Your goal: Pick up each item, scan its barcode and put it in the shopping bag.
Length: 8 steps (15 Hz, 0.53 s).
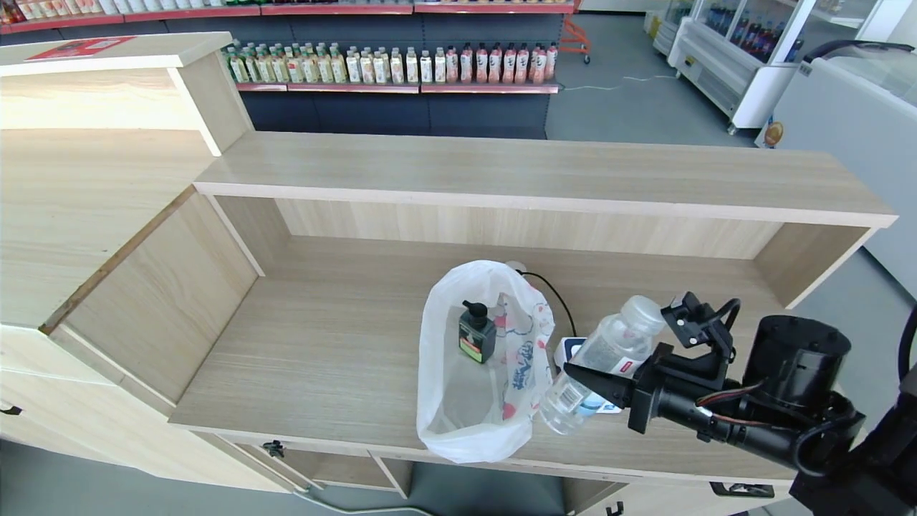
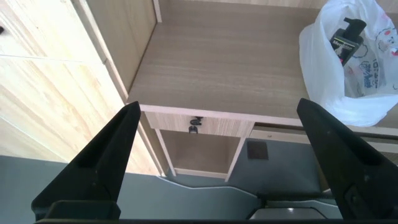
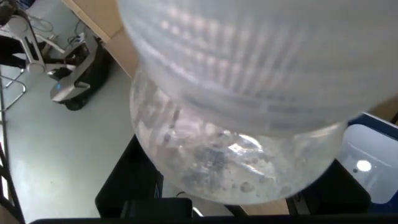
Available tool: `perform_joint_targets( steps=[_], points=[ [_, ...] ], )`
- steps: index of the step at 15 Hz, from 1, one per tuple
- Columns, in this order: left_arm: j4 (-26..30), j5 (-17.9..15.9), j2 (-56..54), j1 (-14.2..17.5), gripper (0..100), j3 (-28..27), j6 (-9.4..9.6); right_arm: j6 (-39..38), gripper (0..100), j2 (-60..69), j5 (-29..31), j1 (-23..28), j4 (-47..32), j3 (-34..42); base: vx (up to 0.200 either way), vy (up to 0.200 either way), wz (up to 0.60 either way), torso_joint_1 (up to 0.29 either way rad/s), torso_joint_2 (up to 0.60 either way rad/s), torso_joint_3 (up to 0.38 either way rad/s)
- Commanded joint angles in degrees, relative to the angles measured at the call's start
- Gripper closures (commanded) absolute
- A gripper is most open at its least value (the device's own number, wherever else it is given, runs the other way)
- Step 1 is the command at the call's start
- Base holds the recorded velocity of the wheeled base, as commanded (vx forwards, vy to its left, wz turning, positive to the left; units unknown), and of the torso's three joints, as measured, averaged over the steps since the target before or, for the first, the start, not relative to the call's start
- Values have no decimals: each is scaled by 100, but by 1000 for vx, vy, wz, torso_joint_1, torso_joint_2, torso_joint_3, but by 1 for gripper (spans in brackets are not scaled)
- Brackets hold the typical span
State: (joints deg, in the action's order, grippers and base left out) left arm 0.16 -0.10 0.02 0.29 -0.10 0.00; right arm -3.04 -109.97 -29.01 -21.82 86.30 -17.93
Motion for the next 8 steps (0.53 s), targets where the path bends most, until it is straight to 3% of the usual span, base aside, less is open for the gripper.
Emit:
perform_joint_targets(
  steps=[1, 5, 8],
  points=[
    [2, 1, -2, -3, 0, 1, 0, 180, 100, -851, 89, -59, 370, -17, 0, 0, 0, 0, 0, 0],
    [2, 1, -2, -3, 0, 1, 0, 778, 100, -1334, 80, -173, 370, -343, 0, 0, 0, 0, 0, 0],
    [2, 1, -2, -3, 0, 1, 0, 892, 100, -1694, 229, -332, 370, -1107, 0, 0, 0, 0, 0, 0]
  ],
)
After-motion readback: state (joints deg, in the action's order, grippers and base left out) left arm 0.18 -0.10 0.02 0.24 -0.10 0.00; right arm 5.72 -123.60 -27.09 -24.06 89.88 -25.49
